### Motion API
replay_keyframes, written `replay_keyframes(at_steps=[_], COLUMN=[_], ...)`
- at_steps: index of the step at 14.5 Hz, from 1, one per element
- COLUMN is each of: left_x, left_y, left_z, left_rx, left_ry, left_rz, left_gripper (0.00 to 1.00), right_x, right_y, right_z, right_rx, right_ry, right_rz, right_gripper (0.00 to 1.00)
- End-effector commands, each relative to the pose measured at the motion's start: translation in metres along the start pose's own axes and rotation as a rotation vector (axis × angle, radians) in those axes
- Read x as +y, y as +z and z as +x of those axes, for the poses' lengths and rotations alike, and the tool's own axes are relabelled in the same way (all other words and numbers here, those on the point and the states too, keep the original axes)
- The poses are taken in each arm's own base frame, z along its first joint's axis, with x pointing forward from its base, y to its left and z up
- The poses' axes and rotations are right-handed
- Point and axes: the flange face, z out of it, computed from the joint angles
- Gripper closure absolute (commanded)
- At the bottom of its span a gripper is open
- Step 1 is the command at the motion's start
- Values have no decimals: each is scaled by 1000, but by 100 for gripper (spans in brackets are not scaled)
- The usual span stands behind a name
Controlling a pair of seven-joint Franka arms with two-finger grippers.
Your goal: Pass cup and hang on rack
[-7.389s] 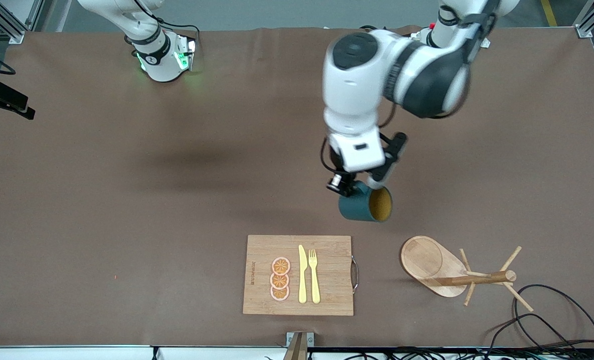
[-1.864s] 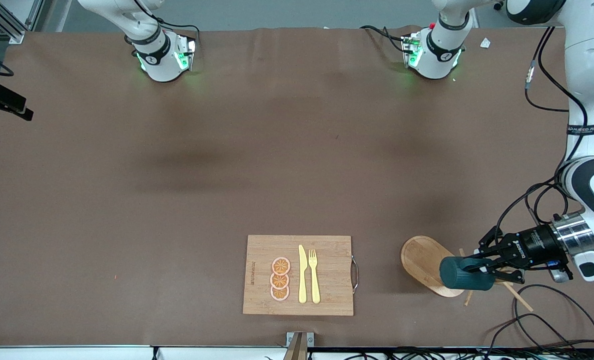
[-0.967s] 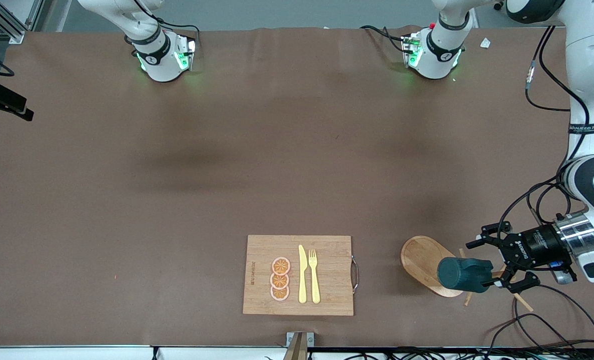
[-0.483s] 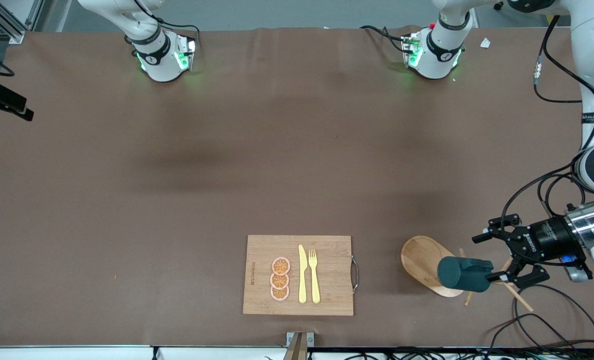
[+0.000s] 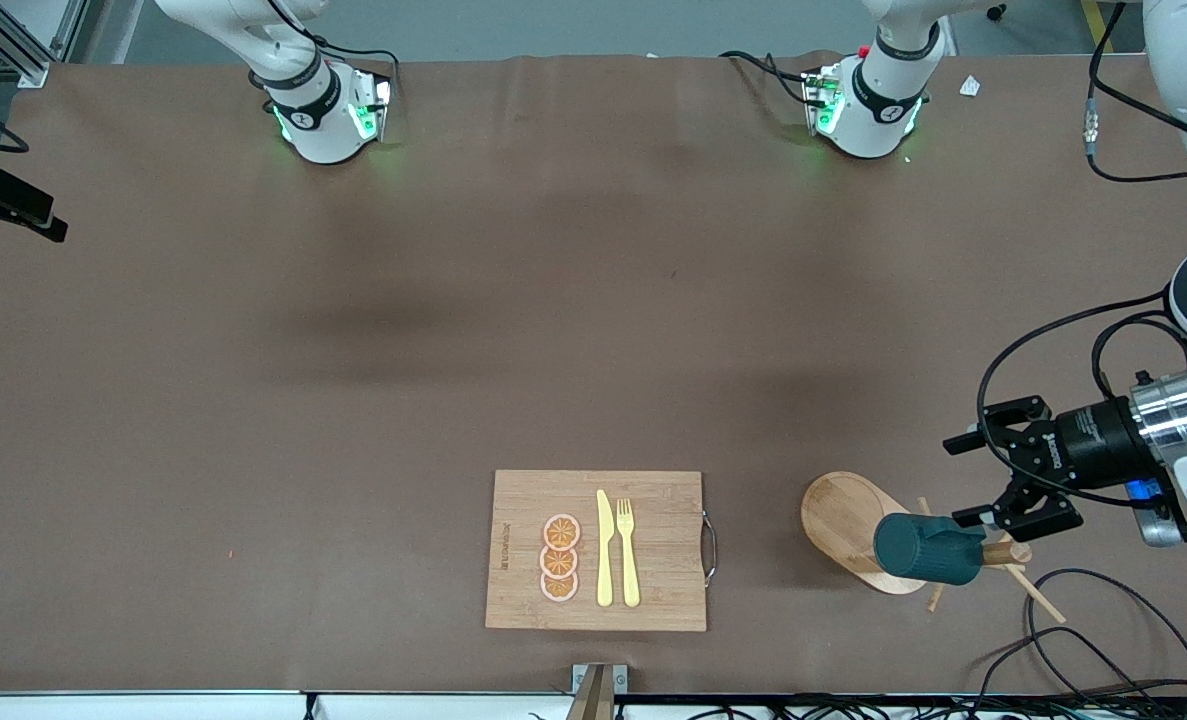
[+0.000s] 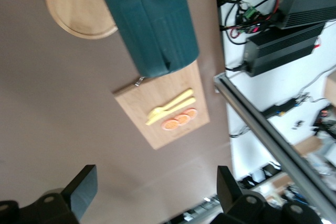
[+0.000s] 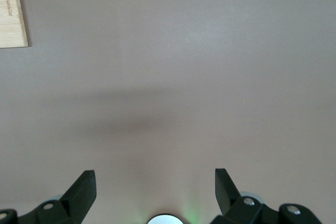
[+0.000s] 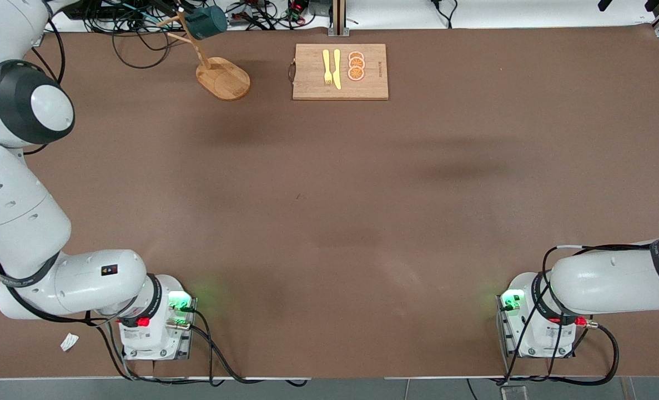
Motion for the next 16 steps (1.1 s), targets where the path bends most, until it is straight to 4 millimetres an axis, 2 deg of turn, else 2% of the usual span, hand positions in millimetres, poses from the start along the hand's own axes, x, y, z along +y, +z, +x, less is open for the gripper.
replay_keyframes(at_steps=[1,4,6,8,11,12,13,14,16], left_x=[2,5,2,-4,-17,-20,-20,-22,-34], left_y=[-10,-18,-29,-44,-79,-93,-103,-111,-119], left_z=[-39,-90,-125,-151,-164,-159,-167,-183,-185], left_rx=[75,197,307,385,406,416,446,470,464], left_ry=[104,270,422,574,772,817,878,928,937], left_rz=[83,202,328,442,564,584,613,635,686], left_gripper=[0,0,0,0,0,0,0,0,0], right_x=[1,1,1,1,1,1,1,1,1], right_y=[-1,-1,-1,-1,-1,-1,-1,-2,-1], right_z=[-7,-7,-7,-7,-7,-7,-7,-8,-7], right_rx=[3,3,3,5,6,6,6,6,3], right_ry=[-5,-5,-5,-5,-3,-3,-5,-5,-6], right_rz=[3,4,3,3,3,3,3,4,3], right_gripper=[0,0,0,0,0,0,0,0,0])
